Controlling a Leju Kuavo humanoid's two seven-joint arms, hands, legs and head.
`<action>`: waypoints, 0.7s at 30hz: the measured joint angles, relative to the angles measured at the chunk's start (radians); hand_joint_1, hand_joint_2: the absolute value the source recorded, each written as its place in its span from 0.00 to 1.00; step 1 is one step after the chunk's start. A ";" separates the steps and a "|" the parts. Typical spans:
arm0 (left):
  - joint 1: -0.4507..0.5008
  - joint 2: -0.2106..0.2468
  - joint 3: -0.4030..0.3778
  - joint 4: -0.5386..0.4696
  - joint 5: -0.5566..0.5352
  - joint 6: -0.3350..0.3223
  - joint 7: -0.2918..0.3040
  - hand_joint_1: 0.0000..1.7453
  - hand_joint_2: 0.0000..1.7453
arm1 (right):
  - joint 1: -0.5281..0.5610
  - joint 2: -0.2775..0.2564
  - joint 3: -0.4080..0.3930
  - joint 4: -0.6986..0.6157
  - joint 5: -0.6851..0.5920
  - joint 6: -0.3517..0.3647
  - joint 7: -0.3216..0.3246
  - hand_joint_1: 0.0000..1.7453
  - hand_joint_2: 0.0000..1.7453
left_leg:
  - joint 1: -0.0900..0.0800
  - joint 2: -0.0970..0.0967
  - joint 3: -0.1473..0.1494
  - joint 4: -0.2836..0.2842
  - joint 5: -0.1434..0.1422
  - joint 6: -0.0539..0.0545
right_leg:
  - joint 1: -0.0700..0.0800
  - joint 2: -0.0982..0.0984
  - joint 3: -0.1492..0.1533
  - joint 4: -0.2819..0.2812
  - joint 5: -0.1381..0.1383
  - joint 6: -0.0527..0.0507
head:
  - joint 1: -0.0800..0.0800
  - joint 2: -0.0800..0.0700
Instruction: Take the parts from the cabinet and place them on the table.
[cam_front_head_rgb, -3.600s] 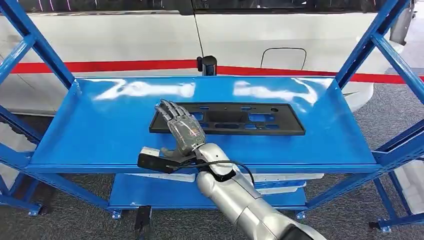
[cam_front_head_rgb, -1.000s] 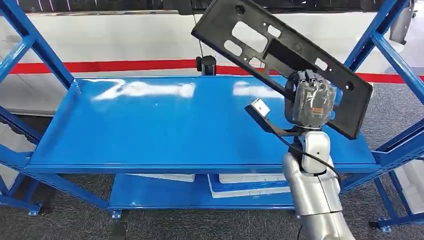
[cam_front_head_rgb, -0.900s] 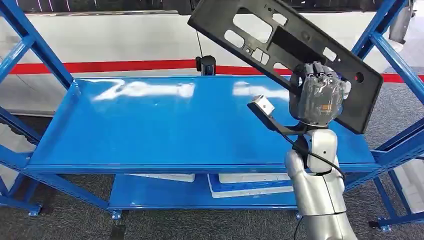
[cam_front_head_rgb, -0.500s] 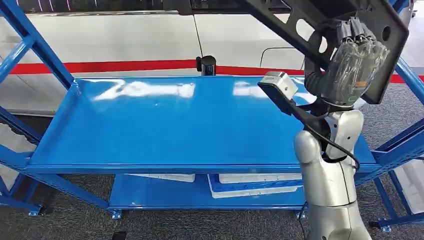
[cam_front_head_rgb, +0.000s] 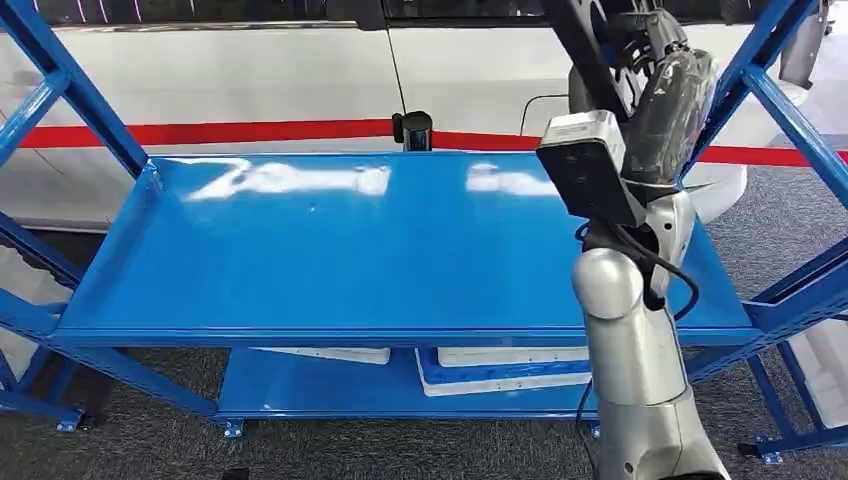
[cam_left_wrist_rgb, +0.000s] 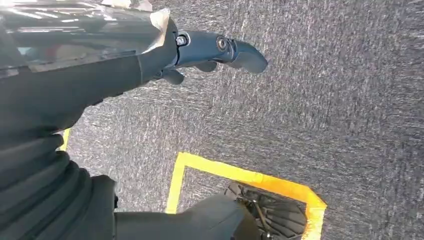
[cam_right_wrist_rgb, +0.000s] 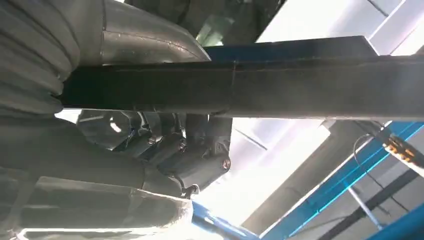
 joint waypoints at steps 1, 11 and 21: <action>0.000 0.000 0.000 0.000 0.000 0.000 0.000 0.00 1.00 | 0.000 0.004 0.000 0.002 -0.002 0.001 0.000 1.00 1.00 | 0.000 0.000 0.000 0.000 0.000 0.000 | 0.000 0.000 0.000 0.000 0.000 0.000 | 0.000 0.000; -0.003 -0.005 0.002 0.000 0.000 0.047 0.068 0.00 1.00 | -0.025 0.037 -0.007 0.026 -0.346 0.166 -0.074 1.00 1.00 | 0.012 0.007 0.021 -0.030 0.012 0.032 | -0.008 -0.004 -0.083 0.177 -0.090 0.006 | 0.002 0.000; -0.001 -0.006 0.004 0.000 0.000 0.052 0.074 0.00 1.00 | -0.020 0.038 -0.027 0.061 -0.490 0.220 -0.099 1.00 1.00 | 0.022 0.006 0.018 -0.026 0.013 0.022 | -0.036 -0.007 -0.126 0.232 -0.062 0.052 | 0.002 0.000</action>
